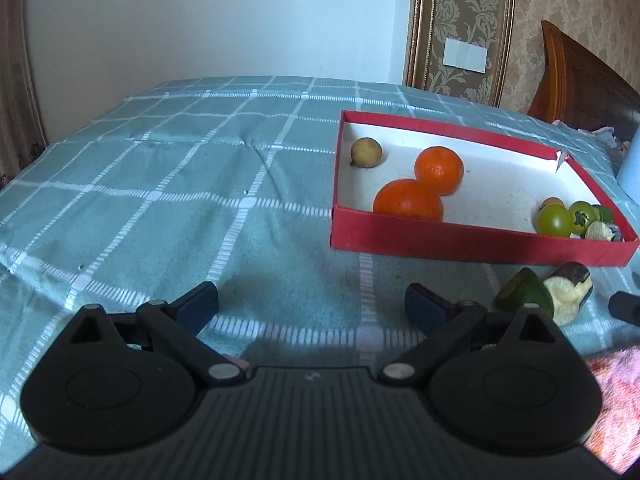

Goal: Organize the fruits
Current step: 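Withdraw the open left tool from the tray, then move the right tool to the dark cylindrical piece and close on it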

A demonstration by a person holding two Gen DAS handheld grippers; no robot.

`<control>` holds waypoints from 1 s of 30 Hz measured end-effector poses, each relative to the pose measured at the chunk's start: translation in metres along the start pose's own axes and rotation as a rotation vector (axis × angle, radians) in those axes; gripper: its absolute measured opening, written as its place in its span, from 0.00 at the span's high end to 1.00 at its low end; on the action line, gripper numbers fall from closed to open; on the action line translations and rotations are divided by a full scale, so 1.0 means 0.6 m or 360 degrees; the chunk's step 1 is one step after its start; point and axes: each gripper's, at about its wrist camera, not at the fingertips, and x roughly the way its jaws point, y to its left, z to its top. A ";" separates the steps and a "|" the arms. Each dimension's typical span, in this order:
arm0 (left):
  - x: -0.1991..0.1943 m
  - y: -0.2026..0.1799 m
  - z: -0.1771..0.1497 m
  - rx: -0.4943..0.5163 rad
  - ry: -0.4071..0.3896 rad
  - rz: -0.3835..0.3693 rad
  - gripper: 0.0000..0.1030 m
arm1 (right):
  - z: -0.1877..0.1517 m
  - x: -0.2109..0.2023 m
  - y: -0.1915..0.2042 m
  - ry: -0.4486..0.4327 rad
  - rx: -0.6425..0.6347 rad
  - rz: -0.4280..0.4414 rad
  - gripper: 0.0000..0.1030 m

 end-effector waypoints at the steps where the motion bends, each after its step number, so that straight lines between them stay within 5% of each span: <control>1: 0.001 0.000 0.000 0.0001 0.0003 -0.0003 0.02 | 0.000 -0.002 0.001 -0.0002 0.0000 0.0015 0.05; 12: 0.006 -0.008 0.001 0.0048 0.0031 0.0021 0.00 | 0.012 -0.018 0.042 -0.0064 -0.0075 0.0175 0.05; 22: 0.006 -0.010 0.002 0.0053 0.0033 0.0024 0.00 | 0.024 0.010 0.093 0.0005 -0.0230 0.0221 0.33; 30: 0.006 -0.010 0.002 0.0053 0.0033 0.0025 0.00 | 0.027 0.027 0.105 0.0005 -0.0265 0.0193 0.36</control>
